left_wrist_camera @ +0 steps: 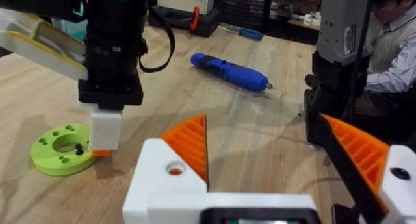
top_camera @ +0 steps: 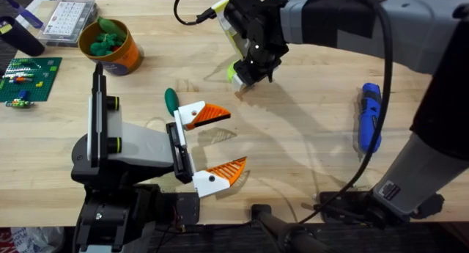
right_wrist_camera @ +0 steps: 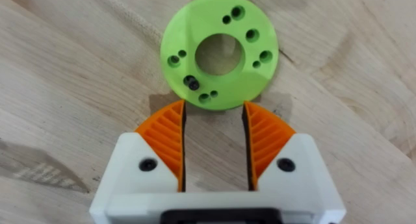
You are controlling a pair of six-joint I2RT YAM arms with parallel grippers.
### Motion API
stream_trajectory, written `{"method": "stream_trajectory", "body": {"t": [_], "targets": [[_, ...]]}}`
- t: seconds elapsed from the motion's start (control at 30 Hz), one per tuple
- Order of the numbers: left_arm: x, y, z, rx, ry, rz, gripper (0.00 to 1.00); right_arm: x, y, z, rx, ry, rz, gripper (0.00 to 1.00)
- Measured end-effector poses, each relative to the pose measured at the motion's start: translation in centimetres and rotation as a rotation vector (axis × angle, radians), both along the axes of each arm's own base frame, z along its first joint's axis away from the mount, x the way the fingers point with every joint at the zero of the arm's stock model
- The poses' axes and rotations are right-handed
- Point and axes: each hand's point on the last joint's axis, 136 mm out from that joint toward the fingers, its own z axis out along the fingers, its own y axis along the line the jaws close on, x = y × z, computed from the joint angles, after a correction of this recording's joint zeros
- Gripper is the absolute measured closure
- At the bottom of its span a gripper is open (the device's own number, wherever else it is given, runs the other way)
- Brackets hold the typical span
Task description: Pick up the gripper from the table and insert it into the empty holder that is missing its gripper. Then pick up a screw, insert it into the mounting hole, and use the screwdriver to tighten it. Finally, clean up the table by picking up the vegetable and placing it into the bucket.
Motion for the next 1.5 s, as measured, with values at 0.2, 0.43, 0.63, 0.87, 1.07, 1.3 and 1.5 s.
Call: {"method": "stream_trajectory", "body": {"t": [0.2, 0.43, 0.63, 0.87, 1.07, 1.3, 1.5], "targets": [[0.0, 0.0, 0.1, 0.0, -0.006, 0.0, 0.009, 0.0, -0.1, 0.0, -0.002, 0.002, -0.001, 0.553], [0.0, 0.0, 0.1, 0.0, -0.006, 0.0, 0.009, -0.1, -0.1, 0.0, -0.005, 0.005, 0.003, 0.553], [0.0, 0.0, 0.1, 0.0, -0.006, 0.0, 0.009, -1.0, -0.7, 0.1, -0.024, 0.033, 0.007, 0.553], [0.0, 0.0, 0.1, 0.0, -0.006, 0.0, 0.009, -2.0, -1.4, 4.0, 0.003, 0.005, 0.008, 0.553], [0.0, 0.0, 0.1, 0.0, -0.004, 0.0, 0.009, -3.7, -2.0, 7.7, 0.053, -0.007, 0.016, 0.553], [0.0, 0.0, 0.1, 0.0, -0.004, 0.0, 0.009, -6.5, -3.3, 9.5, 0.105, -0.019, 0.026, 0.553], [0.0, 0.0, 0.1, 0.0, -0.004, -0.001, 0.009, -8.6, -4.7, 11.5, 0.186, -0.11, 0.022, 0.553]]}}
